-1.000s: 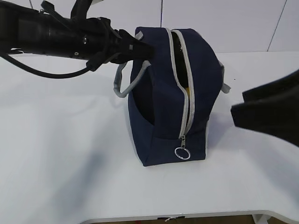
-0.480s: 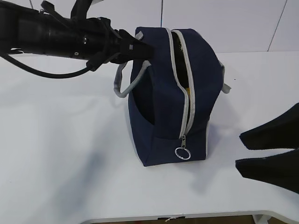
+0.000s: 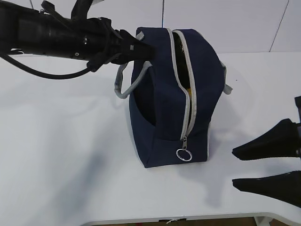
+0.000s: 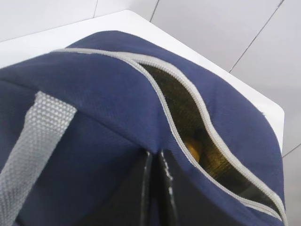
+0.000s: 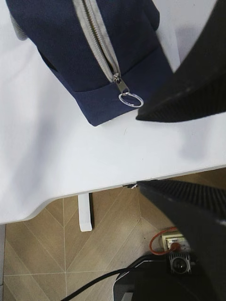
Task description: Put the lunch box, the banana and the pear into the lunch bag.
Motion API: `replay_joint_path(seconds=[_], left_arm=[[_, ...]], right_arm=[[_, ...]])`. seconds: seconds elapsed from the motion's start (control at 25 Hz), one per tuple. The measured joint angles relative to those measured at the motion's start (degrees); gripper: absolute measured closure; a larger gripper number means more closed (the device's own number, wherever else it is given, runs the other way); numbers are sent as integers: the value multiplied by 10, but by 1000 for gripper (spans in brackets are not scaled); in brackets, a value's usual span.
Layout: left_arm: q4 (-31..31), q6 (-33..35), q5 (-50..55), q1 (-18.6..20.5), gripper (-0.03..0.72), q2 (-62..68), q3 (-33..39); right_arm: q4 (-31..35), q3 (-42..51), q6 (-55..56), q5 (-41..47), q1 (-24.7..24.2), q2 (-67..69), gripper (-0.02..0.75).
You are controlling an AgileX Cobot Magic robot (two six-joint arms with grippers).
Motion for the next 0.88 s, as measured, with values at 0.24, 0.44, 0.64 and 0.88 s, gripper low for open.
replay_joint_path(seconds=[0.24,0.44,0.64,0.88], left_arm=[[0,0,0,0,706,0,0],[-1,0,0,0,706,0,0],[-1,0,0,0,706,0,0],[11,0,14,0,704,0,0]], right_arm=[[38,0,-29,-25,0,72,386],[49,0,-56,-50,0,108,385],[52,0,-97,-70,0,133,385],[54,0,-110,-82,0,148,384]])
